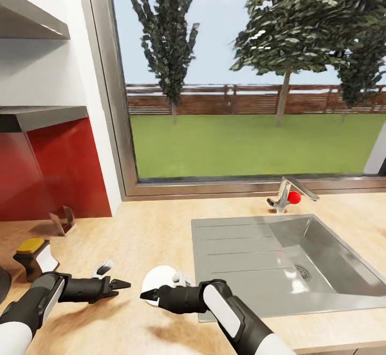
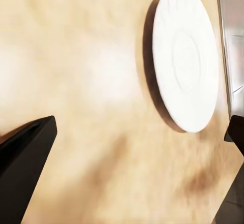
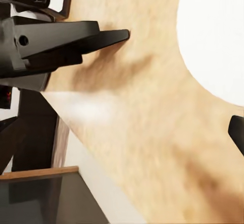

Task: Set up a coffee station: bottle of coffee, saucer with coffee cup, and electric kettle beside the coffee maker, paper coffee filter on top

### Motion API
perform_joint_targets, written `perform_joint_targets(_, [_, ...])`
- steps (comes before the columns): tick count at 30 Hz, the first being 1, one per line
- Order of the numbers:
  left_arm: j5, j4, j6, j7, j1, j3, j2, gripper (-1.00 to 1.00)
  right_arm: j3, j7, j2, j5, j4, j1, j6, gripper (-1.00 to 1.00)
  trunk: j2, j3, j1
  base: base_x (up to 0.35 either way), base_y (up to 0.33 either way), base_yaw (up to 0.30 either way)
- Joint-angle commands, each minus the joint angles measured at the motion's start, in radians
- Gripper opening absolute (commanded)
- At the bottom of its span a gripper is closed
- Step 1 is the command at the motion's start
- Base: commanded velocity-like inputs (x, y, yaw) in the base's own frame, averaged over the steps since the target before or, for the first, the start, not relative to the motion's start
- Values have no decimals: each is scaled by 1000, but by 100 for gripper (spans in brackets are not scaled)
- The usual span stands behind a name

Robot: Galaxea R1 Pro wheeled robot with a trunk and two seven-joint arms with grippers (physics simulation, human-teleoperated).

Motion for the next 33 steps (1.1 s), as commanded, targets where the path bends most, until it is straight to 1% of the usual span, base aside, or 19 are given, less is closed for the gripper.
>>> perform_joint_targets(1, [-20,0,4,-7,0,3,-1,100,0,19,0,3,6,-1,-3,100,-1,-1,0,-3,3,0])
perform_joint_targets(5, [-19,0,4,-7,-1,3,-1,100,0,61,0,4,21,-1,-26,100,-1,-1,0,-1,1,0])
perform_joint_targets(9, [-17,0,4,-7,-1,3,-1,100,-1,72,0,5,25,-1,-40,100,-1,-1,0,0,0,0])
perform_joint_targets(33, [-15,-1,5,-7,-1,6,-1,100,-4,76,0,4,25,-1,-45,100,-1,-1,0,0,0,0])
